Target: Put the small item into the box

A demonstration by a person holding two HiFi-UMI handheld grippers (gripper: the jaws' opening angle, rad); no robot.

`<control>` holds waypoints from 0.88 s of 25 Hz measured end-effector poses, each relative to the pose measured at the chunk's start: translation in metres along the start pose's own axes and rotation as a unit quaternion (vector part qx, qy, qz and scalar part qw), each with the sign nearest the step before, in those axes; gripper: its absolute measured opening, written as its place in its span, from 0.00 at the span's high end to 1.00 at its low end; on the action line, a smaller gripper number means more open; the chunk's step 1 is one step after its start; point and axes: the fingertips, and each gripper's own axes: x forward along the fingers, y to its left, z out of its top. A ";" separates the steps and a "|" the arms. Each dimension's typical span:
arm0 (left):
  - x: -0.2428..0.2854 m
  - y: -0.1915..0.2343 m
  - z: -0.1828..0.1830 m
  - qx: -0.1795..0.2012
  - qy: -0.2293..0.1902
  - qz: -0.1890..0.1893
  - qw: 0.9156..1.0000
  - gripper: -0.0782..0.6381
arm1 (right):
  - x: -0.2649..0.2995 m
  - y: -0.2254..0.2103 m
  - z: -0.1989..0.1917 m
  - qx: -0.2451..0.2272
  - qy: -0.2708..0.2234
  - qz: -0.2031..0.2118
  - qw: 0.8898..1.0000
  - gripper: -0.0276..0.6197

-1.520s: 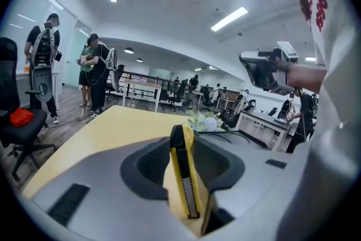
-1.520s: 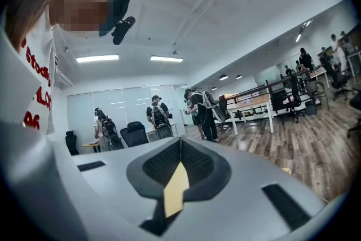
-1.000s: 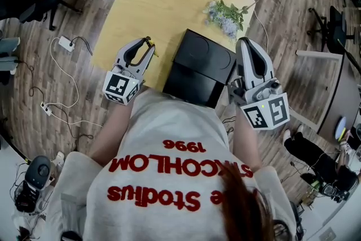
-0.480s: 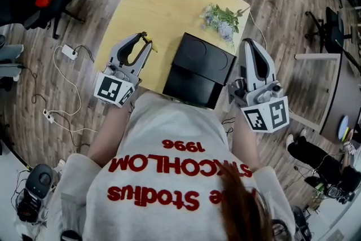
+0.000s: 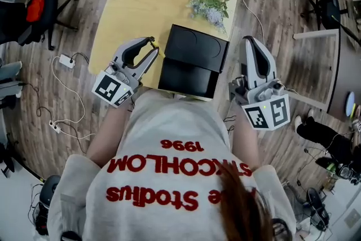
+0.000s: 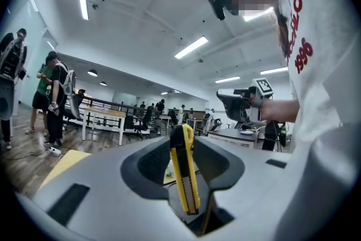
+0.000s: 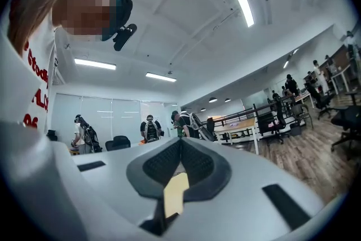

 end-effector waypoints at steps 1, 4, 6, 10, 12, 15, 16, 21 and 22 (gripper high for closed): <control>0.004 -0.007 -0.003 -0.002 0.003 -0.018 1.000 0.70 | -0.005 -0.001 0.000 0.001 0.001 -0.007 1.000 0.95; 0.012 -0.028 -0.015 -0.009 0.019 -0.063 0.998 0.70 | -0.020 -0.005 0.000 0.003 0.003 -0.028 1.000 0.95; 0.017 -0.040 -0.024 -0.016 0.031 -0.087 0.996 0.70 | -0.030 -0.008 0.000 0.004 0.004 -0.041 0.999 0.95; 0.024 -0.071 -0.053 -0.002 0.076 -0.147 0.986 0.70 | -0.048 -0.017 -0.005 0.009 0.007 -0.064 0.998 0.95; 0.025 -0.084 -0.069 0.009 0.106 -0.178 0.978 0.70 | -0.054 -0.020 -0.008 0.012 0.009 -0.073 0.997 0.95; 0.025 -0.099 -0.091 0.016 0.145 -0.211 0.967 0.70 | -0.061 -0.021 -0.010 0.016 0.012 -0.084 0.996 0.95; 0.026 -0.104 -0.099 0.024 0.160 -0.223 0.961 0.70 | -0.063 -0.022 -0.011 0.016 0.013 -0.088 0.996 0.95; 0.031 -0.131 -0.130 0.066 0.230 -0.283 0.929 0.70 | -0.075 -0.025 -0.015 0.021 0.015 -0.103 0.994 0.95; 0.034 -0.134 -0.135 0.065 0.239 -0.291 0.924 0.70 | -0.077 -0.026 -0.017 0.021 0.016 -0.106 0.994 0.95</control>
